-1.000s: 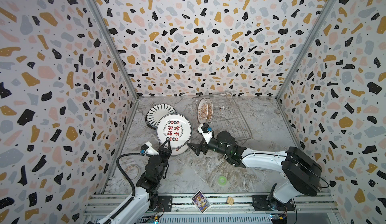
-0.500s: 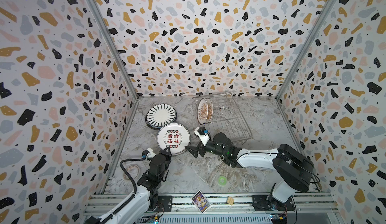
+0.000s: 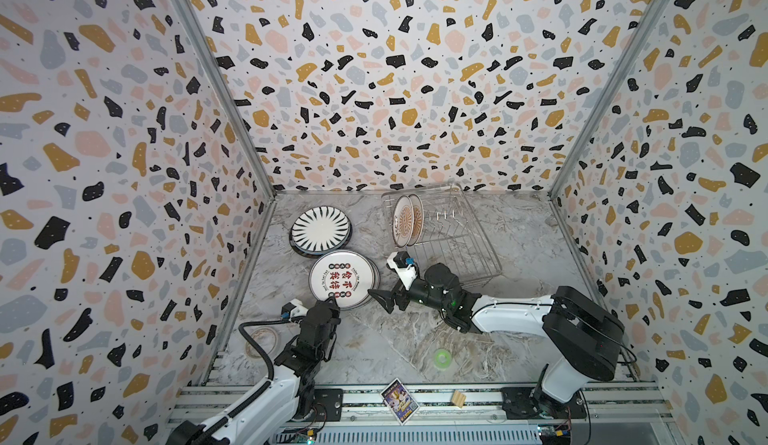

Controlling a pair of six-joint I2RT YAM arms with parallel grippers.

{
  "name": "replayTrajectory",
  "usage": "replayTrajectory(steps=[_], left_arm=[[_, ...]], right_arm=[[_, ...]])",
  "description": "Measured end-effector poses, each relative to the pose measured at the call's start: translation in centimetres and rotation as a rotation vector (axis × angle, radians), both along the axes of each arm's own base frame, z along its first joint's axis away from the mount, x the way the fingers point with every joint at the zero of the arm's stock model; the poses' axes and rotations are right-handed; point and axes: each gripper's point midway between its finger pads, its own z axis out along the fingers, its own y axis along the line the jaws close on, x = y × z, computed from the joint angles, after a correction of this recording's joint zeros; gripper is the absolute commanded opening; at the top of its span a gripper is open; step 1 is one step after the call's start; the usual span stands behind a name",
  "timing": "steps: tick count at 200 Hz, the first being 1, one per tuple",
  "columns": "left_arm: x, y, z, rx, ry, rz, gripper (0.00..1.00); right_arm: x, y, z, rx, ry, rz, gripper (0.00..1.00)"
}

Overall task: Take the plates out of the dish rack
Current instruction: 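Lower the red-lettered plate flat onto the plate stack with the left gripper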

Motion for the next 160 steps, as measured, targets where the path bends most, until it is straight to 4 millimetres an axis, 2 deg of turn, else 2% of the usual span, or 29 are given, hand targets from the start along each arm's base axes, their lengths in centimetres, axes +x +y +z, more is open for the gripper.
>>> replayTrajectory(steps=[41,103,160], left_arm=[[-0.04,0.12,-0.52,0.012,0.023,0.005,0.09],[0.36,0.64,0.12,0.027,0.01,0.039,0.12],[0.33,0.74,-0.56,0.046,0.041,0.042,0.13]], right_arm=[[0.16,-0.06,-0.07,-0.002,-0.001,-0.01,0.99],[0.16,-0.03,-0.26,-0.006,0.002,-0.009,0.99],[0.29,-0.09,-0.28,-0.007,0.001,-0.017,0.99]])
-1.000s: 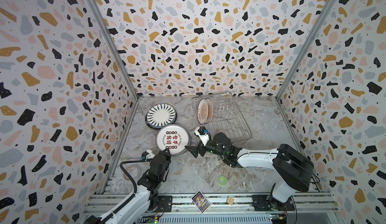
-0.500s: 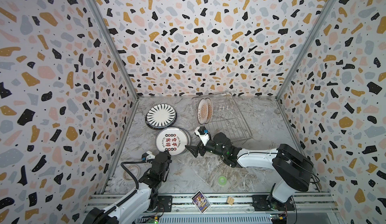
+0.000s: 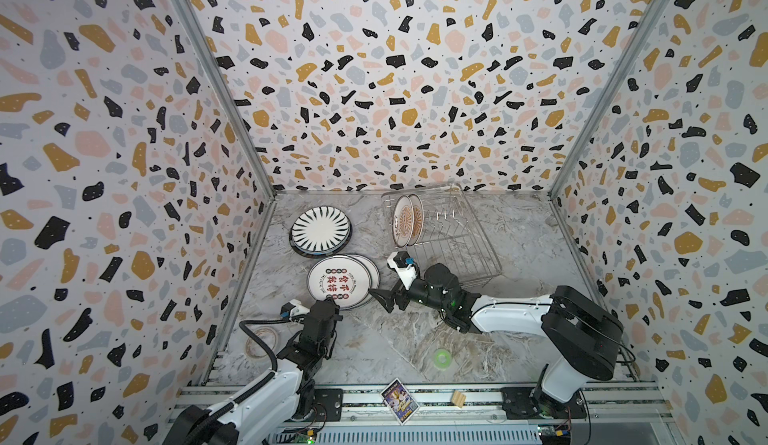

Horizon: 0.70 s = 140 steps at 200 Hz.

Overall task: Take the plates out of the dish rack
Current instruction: 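Lower the red-lettered plate flat onto the plate stack with the left gripper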

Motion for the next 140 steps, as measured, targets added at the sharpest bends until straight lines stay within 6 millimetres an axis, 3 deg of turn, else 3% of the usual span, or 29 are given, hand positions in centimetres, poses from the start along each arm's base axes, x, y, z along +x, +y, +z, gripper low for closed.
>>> replayTrajectory(steps=[17,31,89,108,140], left_arm=[[0.17,-0.06,0.14,0.0,-0.002,0.0,0.15],[0.29,-0.12,0.26,0.0,-0.006,-0.001,0.22],[0.7,-0.29,0.92,0.012,-0.021,-0.011,0.26],[0.7,-0.29,0.95,0.018,-0.022,-0.015,0.37],[0.69,-0.56,0.92,0.024,-0.02,-0.036,0.38]], right_arm=[[0.08,-0.04,-0.01,-0.001,-0.001,-0.005,0.99],[0.14,-0.07,0.0,-0.001,-0.001,-0.009,0.99],[0.27,-0.13,-0.02,-0.002,-0.002,-0.017,0.99],[0.33,-0.16,-0.01,-0.002,-0.003,-0.021,1.0],[0.49,-0.24,-0.02,-0.003,-0.004,-0.031,1.0]])
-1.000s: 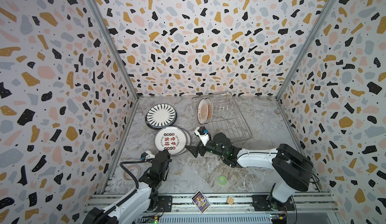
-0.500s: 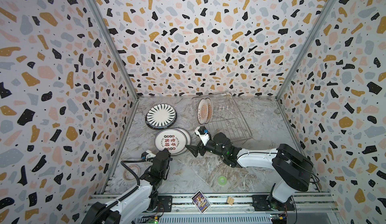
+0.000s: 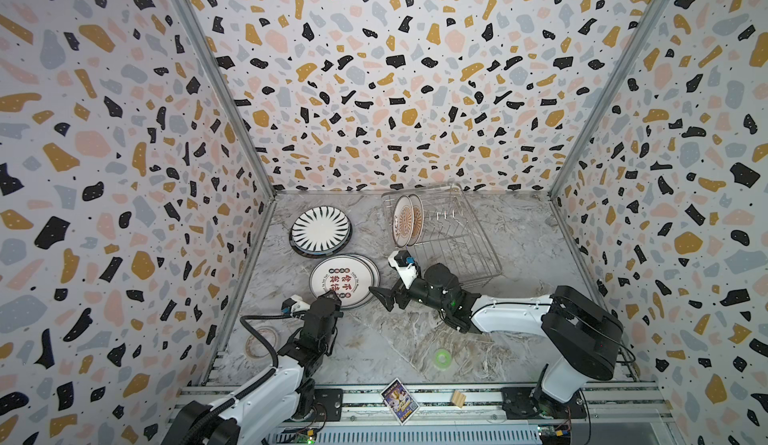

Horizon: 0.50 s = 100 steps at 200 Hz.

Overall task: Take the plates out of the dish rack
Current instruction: 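Lower the red-lettered plate flat onto the plate stack with the left gripper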

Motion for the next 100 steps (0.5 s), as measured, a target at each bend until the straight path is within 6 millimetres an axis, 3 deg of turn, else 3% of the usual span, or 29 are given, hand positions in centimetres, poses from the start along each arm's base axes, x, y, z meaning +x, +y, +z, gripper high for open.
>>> replayTrajectory(steps=[100], left_arm=[[-0.22,-0.56,0.19,0.006,-0.008,-0.047,0.48]], right_arm=[[0.35,-0.18,-0.02,-0.003,-0.003,-0.023,1.0]])
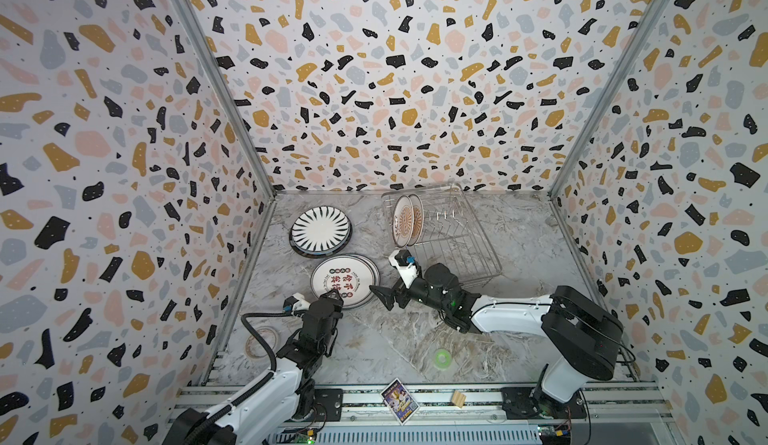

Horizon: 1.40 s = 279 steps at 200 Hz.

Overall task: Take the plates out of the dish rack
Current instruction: 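Lower the red-lettered plate flat onto the plate stack with the left gripper, then open and raise the left gripper off the stack while the right moves to the rack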

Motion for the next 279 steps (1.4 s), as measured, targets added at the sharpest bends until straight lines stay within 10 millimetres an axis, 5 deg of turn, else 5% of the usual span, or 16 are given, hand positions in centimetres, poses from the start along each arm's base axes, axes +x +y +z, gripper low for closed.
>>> replayTrajectory(steps=[50,69,106,154,279], left_arm=[[0.3,-0.5,-0.5,-0.007,0.005,-0.018,0.51],[0.5,-0.7,-0.3,-0.013,-0.005,-0.029,0.61],[0.6,-1.2,0.1,-0.013,-0.015,-0.056,0.65],[0.7,-1.0,1.7,-0.012,-0.072,-0.05,1.0],[0.7,-0.9,1.6,0.268,-0.025,-0.122,1.0]], right_arm=[[0.1,0.0,0.0,0.0,-0.001,-0.005,1.0],[0.1,-0.1,0.0,0.0,-0.002,-0.008,1.0],[0.2,-0.1,0.0,-0.001,-0.002,-0.014,1.0],[0.3,-0.2,0.0,-0.001,-0.003,-0.019,1.0],[0.4,-0.4,0.0,0.001,0.002,-0.031,1.0]])
